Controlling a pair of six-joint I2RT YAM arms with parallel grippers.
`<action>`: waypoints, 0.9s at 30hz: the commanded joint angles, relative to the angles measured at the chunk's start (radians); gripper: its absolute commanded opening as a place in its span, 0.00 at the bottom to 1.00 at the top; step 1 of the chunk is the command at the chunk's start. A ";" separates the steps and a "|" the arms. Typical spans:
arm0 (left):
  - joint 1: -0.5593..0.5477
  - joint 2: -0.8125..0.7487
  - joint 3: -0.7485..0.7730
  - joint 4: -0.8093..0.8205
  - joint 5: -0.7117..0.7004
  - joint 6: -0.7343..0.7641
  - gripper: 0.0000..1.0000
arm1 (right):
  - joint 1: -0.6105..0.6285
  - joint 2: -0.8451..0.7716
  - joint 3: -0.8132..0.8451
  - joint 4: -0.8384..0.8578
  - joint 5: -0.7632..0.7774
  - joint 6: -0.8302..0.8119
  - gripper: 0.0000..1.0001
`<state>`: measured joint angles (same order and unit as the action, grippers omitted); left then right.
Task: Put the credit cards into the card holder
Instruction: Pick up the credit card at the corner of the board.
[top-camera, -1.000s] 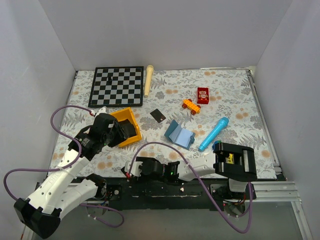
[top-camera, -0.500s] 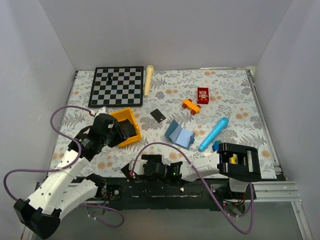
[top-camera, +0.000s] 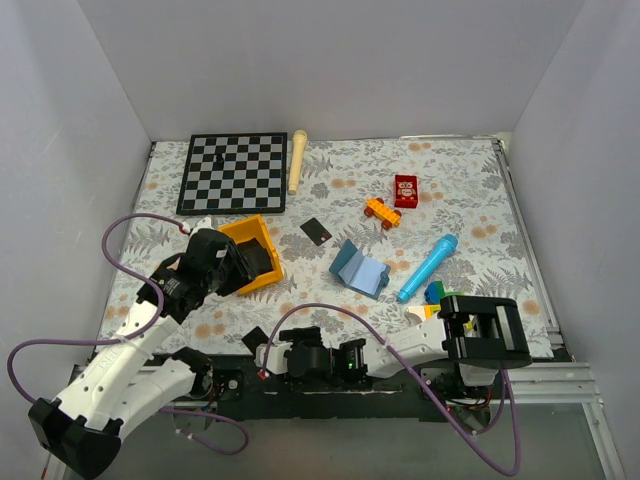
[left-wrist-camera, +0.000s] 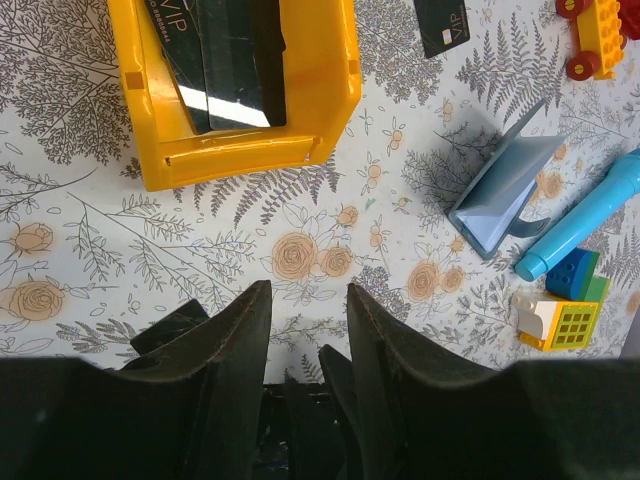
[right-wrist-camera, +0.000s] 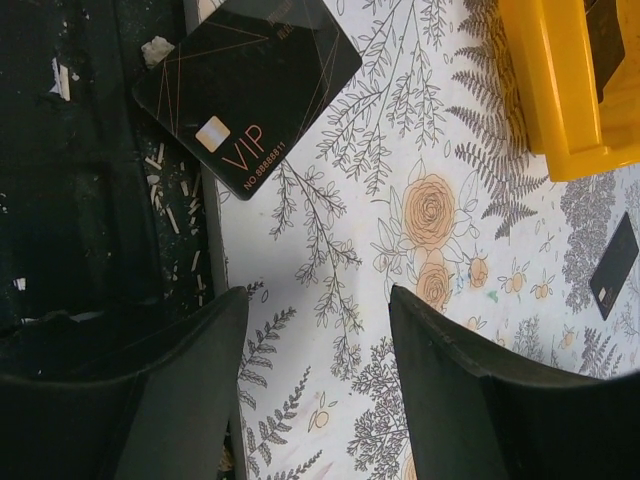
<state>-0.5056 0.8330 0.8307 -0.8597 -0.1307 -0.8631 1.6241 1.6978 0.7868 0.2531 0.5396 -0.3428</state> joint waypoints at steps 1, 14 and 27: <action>0.006 -0.023 -0.004 0.007 0.008 0.007 0.36 | 0.016 0.034 0.009 0.005 -0.010 0.013 0.68; 0.007 -0.028 -0.010 0.007 0.013 0.007 0.36 | 0.054 0.059 0.045 -0.011 -0.047 0.014 0.68; 0.009 -0.021 0.002 0.008 0.016 0.013 0.36 | 0.054 0.197 0.146 0.063 -0.062 -0.091 0.68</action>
<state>-0.5045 0.8207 0.8246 -0.8558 -0.1215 -0.8627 1.6646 1.8404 0.8829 0.2661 0.5434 -0.4107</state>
